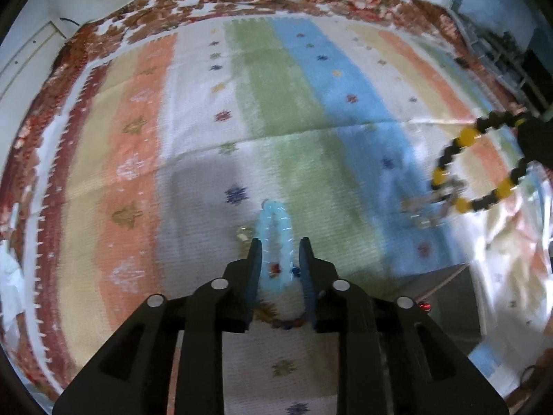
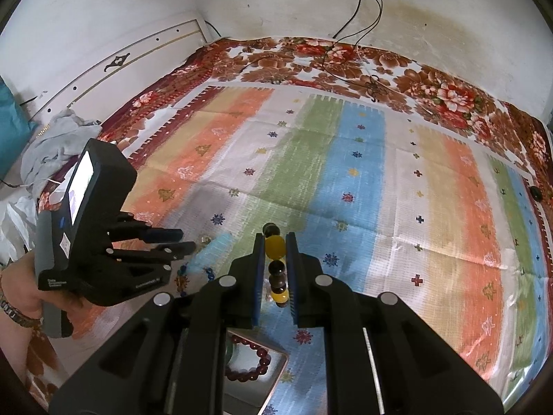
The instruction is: Organize jewelry
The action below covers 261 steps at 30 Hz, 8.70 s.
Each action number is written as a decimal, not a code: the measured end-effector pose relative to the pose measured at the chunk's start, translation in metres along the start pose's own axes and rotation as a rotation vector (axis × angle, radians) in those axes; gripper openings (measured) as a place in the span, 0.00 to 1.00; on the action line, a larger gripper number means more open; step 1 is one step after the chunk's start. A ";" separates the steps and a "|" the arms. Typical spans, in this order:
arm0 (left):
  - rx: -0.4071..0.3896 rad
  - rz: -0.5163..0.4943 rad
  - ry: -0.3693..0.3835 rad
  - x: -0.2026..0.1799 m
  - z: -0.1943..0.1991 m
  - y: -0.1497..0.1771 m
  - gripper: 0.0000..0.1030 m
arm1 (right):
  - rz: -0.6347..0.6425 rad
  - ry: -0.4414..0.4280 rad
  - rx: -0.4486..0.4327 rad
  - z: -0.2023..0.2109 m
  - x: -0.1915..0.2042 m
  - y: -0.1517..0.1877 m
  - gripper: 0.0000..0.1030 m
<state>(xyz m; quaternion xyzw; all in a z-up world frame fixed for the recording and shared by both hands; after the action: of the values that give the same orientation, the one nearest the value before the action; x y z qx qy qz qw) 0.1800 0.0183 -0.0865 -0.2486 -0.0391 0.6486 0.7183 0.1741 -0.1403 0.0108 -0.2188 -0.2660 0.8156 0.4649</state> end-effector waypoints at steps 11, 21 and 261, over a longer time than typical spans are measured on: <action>-0.029 -0.111 0.246 -0.051 0.006 0.004 0.43 | 0.013 -0.014 -0.008 0.008 0.006 -0.003 0.13; -0.105 -0.295 0.171 -0.081 0.005 0.010 0.47 | 0.019 -0.022 -0.010 0.012 0.008 -0.005 0.13; -0.003 0.066 0.050 0.000 -0.010 -0.022 0.11 | -0.119 -0.006 0.282 -0.091 -0.041 0.051 0.09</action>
<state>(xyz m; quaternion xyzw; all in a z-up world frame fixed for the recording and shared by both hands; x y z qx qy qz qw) 0.2037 0.0149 -0.0863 -0.2669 -0.0141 0.6655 0.6969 0.2154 -0.1767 -0.0866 -0.1327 -0.1629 0.8166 0.5376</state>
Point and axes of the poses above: each gripper's, at about its wrist camera, not at the fingertips, and z roughly against the way its jaws point, x to its left, y to its underside, the point moved 3 cm from there along -z, roughly the way its jaws point, and after that the axes turned 10 degrees about y, right-handed, at the moved point
